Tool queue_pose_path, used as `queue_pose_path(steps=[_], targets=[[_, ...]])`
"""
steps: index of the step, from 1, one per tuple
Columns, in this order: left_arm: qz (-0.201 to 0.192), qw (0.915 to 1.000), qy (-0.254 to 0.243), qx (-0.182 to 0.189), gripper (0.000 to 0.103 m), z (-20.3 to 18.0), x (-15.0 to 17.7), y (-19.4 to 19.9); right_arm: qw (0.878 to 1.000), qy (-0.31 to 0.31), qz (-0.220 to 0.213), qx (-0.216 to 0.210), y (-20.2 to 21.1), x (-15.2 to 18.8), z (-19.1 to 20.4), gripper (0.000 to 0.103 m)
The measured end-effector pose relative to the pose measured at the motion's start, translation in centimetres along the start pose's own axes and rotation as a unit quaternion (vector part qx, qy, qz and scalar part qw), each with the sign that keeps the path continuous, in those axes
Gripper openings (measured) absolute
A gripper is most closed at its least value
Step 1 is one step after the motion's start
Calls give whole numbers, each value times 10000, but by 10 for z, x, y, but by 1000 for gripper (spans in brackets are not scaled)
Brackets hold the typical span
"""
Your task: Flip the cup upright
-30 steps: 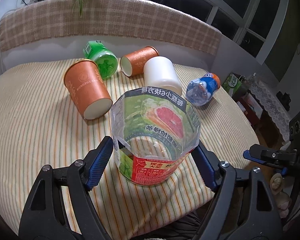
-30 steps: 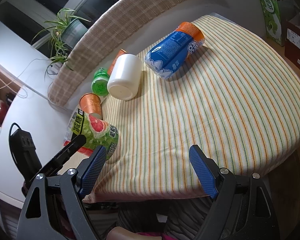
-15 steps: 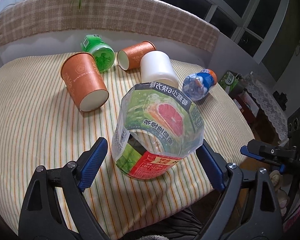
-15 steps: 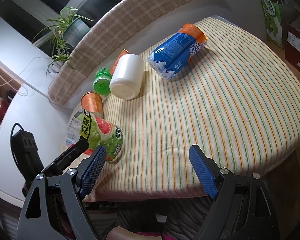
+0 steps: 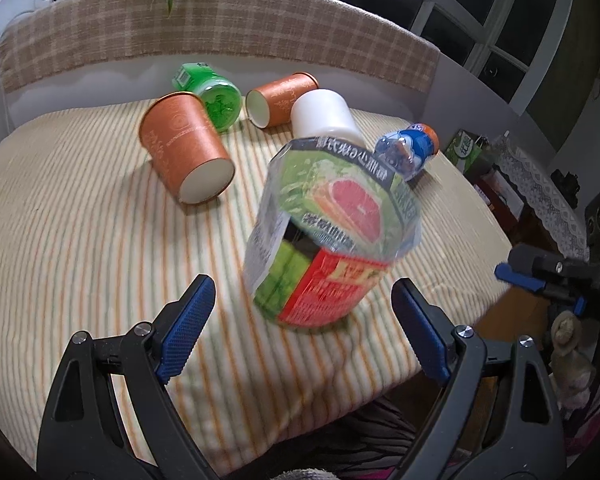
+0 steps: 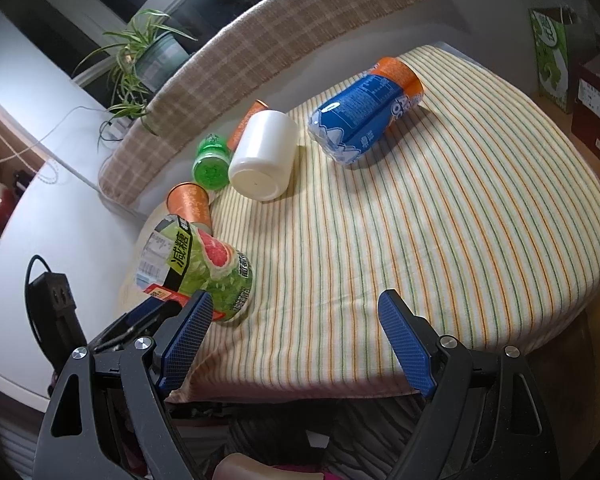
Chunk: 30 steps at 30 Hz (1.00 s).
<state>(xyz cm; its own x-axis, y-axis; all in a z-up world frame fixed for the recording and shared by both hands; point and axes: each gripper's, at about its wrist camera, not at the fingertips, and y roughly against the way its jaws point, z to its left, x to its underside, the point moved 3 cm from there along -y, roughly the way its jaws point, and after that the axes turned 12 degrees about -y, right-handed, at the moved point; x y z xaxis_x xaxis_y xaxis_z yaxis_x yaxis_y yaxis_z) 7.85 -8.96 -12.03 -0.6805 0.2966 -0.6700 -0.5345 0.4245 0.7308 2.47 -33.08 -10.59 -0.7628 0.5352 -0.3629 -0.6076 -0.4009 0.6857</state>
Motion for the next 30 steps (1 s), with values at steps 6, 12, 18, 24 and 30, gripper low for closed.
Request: queue_pose_path(steps=[6, 12, 18, 24, 30], targets=[[-317, 9981, -6, -521, 92, 9, 8, 30, 9986, 428, -277, 133, 3, 3, 15, 85], [-1053, 9870, 75, -1214, 92, 14, 1, 75, 9889, 1176, -852, 301, 11, 11, 41, 85], [-1726, 9696, -87, -1734, 92, 7, -10, 113, 9732, 1631, -1541, 513, 23, 14, 58, 85], [-1992, 9599, -114, -1971, 93, 2, -13, 130, 9596, 1905, -1961, 663, 28, 18, 68, 85], [-2216, 9506, -110, -2169, 103, 0, -12, 141, 9459, 2190, -2269, 760, 32, 24, 79, 86]])
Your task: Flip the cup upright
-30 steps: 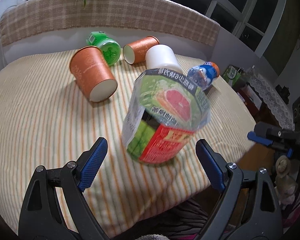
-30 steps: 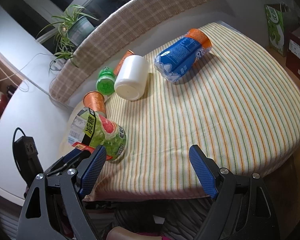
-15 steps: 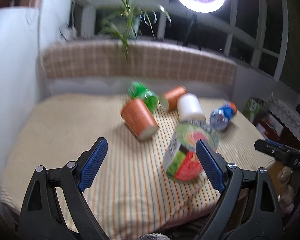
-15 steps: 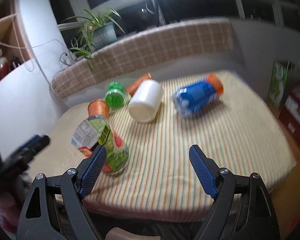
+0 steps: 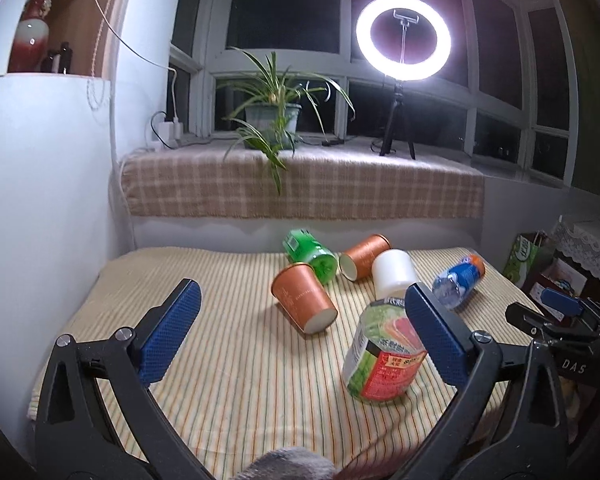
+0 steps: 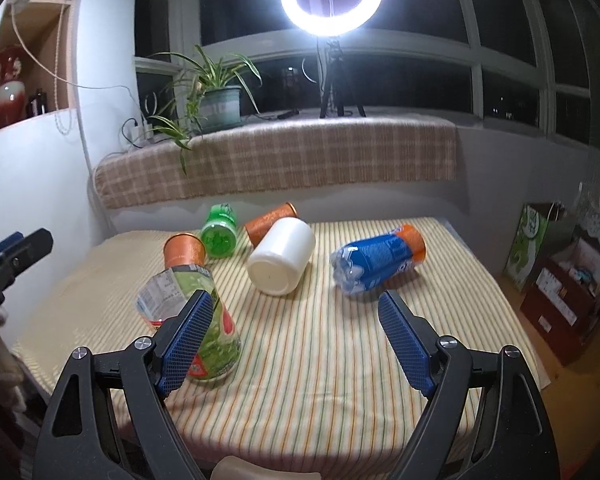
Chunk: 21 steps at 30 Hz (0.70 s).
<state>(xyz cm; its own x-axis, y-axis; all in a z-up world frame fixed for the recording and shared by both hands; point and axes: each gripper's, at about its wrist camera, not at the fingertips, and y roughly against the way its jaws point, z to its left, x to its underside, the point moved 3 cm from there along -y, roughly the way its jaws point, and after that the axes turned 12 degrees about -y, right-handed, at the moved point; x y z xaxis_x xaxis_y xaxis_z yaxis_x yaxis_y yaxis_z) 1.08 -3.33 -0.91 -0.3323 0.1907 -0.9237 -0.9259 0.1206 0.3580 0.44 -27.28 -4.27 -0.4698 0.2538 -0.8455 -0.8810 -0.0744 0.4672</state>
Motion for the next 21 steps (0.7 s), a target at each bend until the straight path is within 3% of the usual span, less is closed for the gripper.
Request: queue_pose_path(steps=[21], targets=[[-58, 9996, 81, -273, 103, 6, -1, 5, 10000, -30, -48, 35, -1, 2, 4, 89]])
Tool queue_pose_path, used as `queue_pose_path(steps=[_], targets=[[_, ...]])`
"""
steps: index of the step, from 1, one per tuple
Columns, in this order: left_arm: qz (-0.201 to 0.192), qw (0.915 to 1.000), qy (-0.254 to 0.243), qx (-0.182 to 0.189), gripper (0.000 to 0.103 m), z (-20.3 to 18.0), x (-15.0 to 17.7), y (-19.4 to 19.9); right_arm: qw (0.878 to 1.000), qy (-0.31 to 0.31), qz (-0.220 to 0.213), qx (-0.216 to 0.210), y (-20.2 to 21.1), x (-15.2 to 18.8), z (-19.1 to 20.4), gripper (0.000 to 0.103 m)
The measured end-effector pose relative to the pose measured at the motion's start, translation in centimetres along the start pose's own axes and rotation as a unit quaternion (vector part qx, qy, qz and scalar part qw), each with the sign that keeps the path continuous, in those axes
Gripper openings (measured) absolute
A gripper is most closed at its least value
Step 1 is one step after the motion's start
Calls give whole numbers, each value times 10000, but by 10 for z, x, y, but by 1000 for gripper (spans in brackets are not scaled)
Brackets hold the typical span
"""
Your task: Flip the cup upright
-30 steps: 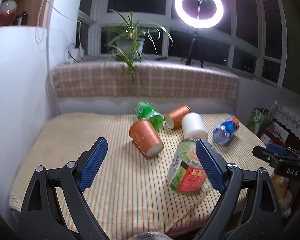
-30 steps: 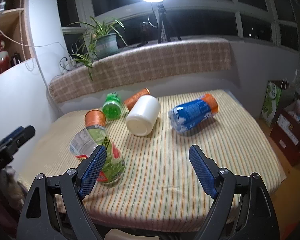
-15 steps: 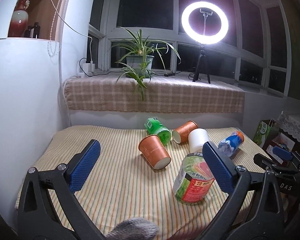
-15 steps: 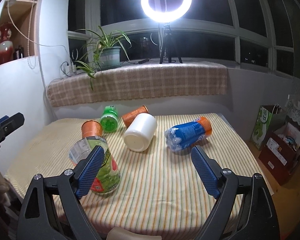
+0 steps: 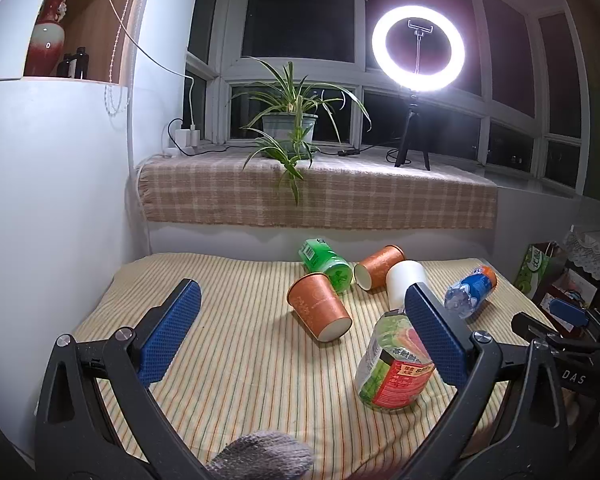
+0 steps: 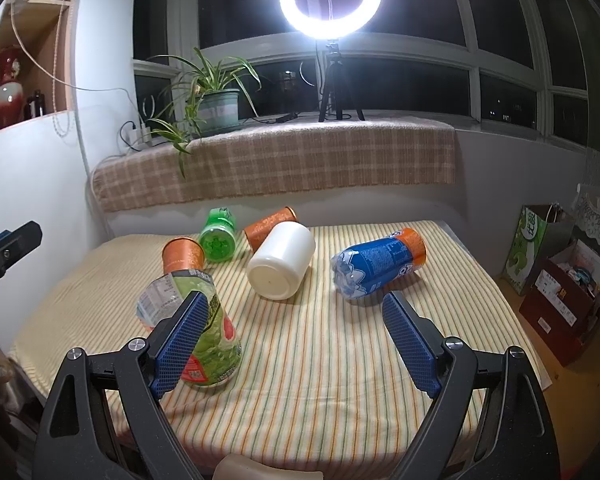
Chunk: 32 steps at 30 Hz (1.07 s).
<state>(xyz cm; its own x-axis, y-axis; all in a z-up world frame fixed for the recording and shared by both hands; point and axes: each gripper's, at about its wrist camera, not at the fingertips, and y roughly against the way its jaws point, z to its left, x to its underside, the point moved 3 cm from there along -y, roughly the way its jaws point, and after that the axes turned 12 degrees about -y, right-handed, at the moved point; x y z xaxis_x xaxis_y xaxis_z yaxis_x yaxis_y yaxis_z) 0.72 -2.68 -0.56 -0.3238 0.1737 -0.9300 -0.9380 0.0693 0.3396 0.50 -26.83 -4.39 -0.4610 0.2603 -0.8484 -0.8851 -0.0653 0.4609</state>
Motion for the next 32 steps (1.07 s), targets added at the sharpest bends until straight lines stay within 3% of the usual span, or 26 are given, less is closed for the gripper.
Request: queue_pose_path(steps=[32], targets=[[-7, 9999, 16, -135, 103, 6, 3, -5, 9996, 53, 282, -59, -16, 8, 4, 89]])
